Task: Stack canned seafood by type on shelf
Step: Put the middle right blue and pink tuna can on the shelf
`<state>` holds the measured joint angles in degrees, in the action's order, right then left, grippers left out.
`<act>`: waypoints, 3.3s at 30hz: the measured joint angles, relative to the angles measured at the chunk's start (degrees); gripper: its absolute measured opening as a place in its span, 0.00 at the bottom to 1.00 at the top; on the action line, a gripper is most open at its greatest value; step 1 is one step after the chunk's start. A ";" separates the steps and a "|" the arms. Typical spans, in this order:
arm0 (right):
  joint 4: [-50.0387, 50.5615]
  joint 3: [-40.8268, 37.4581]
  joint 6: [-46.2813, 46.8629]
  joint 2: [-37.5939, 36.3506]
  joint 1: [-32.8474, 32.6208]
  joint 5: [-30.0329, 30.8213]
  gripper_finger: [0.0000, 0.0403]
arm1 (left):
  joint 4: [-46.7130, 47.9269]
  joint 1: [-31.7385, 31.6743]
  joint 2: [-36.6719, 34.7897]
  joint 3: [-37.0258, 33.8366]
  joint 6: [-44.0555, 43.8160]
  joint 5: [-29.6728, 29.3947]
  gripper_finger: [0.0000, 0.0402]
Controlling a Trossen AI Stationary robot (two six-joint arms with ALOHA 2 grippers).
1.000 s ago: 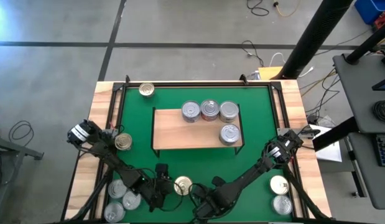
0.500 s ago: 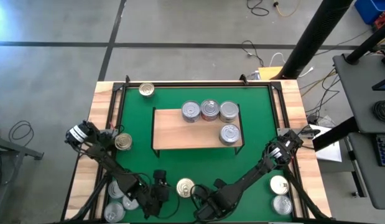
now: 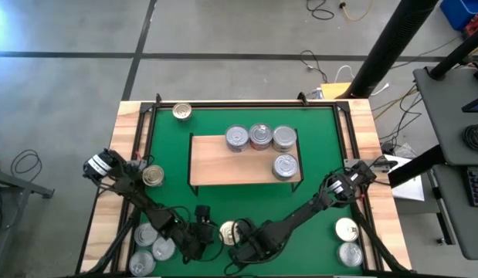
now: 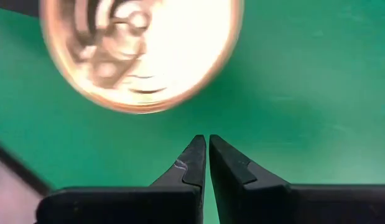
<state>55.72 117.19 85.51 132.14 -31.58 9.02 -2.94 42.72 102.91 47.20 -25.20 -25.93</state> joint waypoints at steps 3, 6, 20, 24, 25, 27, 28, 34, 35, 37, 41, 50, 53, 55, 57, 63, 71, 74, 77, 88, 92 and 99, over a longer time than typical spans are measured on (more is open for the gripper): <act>-2.43 0.02 -0.47 0.28 0.30 0.01 0.03 | 0.11 -1.70 0.00 0.00 -1.45 2.88 0.66; -1.33 -0.04 0.09 0.41 0.51 0.06 0.03 | 0.38 -2.77 0.00 0.00 -0.17 2.94 0.68; 1.02 -0.04 1.98 0.41 0.67 0.05 0.03 | 3.88 -4.29 -0.20 0.34 0.99 5.10 0.87; 0.98 -0.06 1.54 0.41 1.14 0.08 0.03 | 1.99 -4.28 -0.19 0.20 5.95 4.88 0.90; 0.91 -0.07 1.46 0.41 1.33 0.11 0.03 | 1.13 -4.27 -0.13 0.11 7.06 4.91 0.90; 0.48 -0.07 0.86 0.41 1.69 0.17 0.03 | -0.95 -4.21 0.04 0.02 8.53 5.19 0.90; 0.31 -0.07 0.71 0.41 1.87 0.19 0.03 | -1.91 -4.22 0.10 0.00 8.66 5.57 0.90; -0.46 -0.07 -1.38 0.41 2.75 0.86 0.03 | -4.65 -4.76 0.25 0.00 6.24 5.92 0.90; -0.49 -0.07 -1.63 0.41 2.90 1.32 0.03 | -4.87 -4.94 0.59 0.14 6.00 5.48 0.90; -0.45 -0.08 -2.32 0.41 3.48 1.61 0.03 | -4.83 -5.01 1.69 0.93 6.07 3.75 0.90; 0.00 -0.09 -3.53 0.41 4.18 0.48 0.03 | -4.51 -4.82 5.50 4.53 8.93 2.38 0.90; 1.38 0.07 -4.08 0.28 3.71 -0.97 0.03 | -1.11 -3.55 11.70 13.61 8.68 1.76 0.90; 1.28 0.08 -4.12 0.28 3.59 -0.99 0.03 | -1.52 -3.52 11.82 13.99 9.08 2.00 0.90; 1.53 0.10 -4.19 0.28 3.59 -1.29 0.03 | -1.55 -3.55 11.84 13.99 9.06 2.00 0.90; 1.67 0.17 -4.80 0.28 3.59 -2.17 0.03 | -1.25 -3.53 11.81 14.02 9.08 1.84 0.90; 4.40 0.38 -6.26 0.25 3.46 -3.53 0.03 | -0.96 -3.52 11.82 14.22 9.59 1.61 0.90; 7.67 2.02 -5.50 0.14 2.76 -3.81 0.03 | -0.59 -3.32 11.87 14.32 7.78 1.64 0.87; 10.05 2.94 -2.83 0.03 1.57 -5.24 0.03 | -0.93 -3.07 11.89 14.32 6.55 2.40 0.87; 13.09 3.30 1.13 -0.03 -0.30 -5.77 0.03 | -1.03 -3.04 11.91 14.44 4.81 3.43 0.90; 12.37 2.58 16.59 0.36 -2.92 -2.65 0.03 | 1.70 -3.27 12.02 15.96 5.27 3.87 0.98; 8.38 2.55 16.23 0.36 -2.35 0.12 0.03 | -0.98 -3.14 12.15 15.65 7.17 2.90 0.98; 4.19 1.37 14.51 0.36 -1.18 1.79 0.03 | -6.75 -3.19 12.28 15.65 9.54 2.94 0.99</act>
<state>59.91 118.56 100.02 132.51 -32.75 10.82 -9.69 39.53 115.20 62.85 -15.66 -22.98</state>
